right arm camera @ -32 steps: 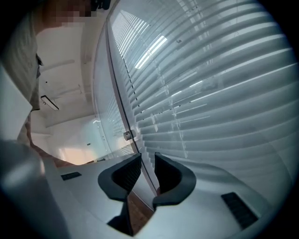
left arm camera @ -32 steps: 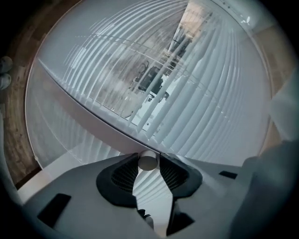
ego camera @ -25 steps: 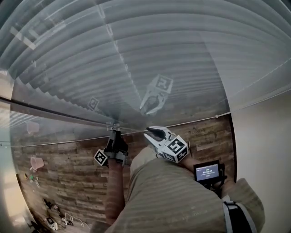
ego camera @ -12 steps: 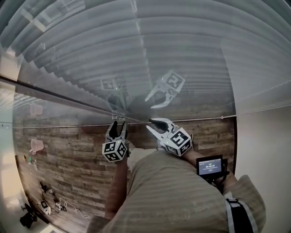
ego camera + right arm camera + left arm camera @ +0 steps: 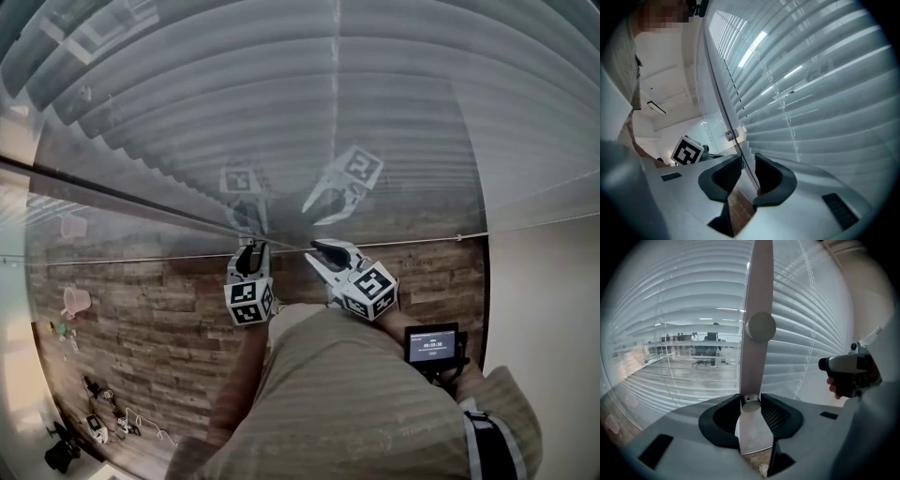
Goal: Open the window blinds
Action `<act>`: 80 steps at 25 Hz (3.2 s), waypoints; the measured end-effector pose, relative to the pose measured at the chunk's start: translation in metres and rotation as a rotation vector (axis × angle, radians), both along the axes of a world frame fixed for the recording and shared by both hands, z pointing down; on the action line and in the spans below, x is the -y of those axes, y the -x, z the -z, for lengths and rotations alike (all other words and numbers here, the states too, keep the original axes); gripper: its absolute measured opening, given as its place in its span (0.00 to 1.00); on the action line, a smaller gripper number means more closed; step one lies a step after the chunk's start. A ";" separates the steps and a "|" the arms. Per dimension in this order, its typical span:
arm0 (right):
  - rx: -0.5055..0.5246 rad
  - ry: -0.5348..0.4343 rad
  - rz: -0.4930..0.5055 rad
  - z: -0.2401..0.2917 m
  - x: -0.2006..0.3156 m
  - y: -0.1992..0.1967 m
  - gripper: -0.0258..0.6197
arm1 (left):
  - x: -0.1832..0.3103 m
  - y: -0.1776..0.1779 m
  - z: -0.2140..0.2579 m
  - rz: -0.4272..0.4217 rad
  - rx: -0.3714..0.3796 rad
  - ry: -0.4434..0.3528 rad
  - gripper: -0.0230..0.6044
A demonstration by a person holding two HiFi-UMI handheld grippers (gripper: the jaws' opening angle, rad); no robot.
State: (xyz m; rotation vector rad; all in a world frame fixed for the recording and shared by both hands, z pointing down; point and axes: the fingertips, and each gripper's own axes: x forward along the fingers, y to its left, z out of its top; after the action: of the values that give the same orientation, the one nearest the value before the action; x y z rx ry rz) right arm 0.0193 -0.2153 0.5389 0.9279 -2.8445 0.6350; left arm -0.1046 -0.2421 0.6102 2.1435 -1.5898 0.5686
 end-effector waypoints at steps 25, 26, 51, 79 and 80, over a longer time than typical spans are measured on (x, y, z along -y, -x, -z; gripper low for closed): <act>0.010 0.018 -0.030 -0.004 0.005 -0.006 0.19 | 0.004 0.020 -0.002 0.096 -0.769 0.094 0.25; 0.011 0.019 -0.030 -0.004 0.005 -0.006 0.19 | 0.004 0.020 -0.002 0.104 -0.821 0.099 0.25; 0.000 0.023 -0.027 -0.011 0.002 -0.007 0.19 | 0.004 0.016 -0.014 0.245 -1.680 0.247 0.25; 0.000 0.019 0.002 -0.013 -0.005 -0.002 0.19 | -0.007 0.018 -0.011 0.086 -0.160 -0.029 0.25; 0.001 0.020 -0.002 -0.013 -0.005 -0.003 0.19 | -0.007 0.019 -0.012 0.087 -0.183 -0.023 0.25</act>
State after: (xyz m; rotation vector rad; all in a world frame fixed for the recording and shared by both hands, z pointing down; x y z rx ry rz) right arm 0.0223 -0.2103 0.5520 0.9276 -2.8330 0.6634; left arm -0.1238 -0.2352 0.6221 2.0658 -1.5856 0.3178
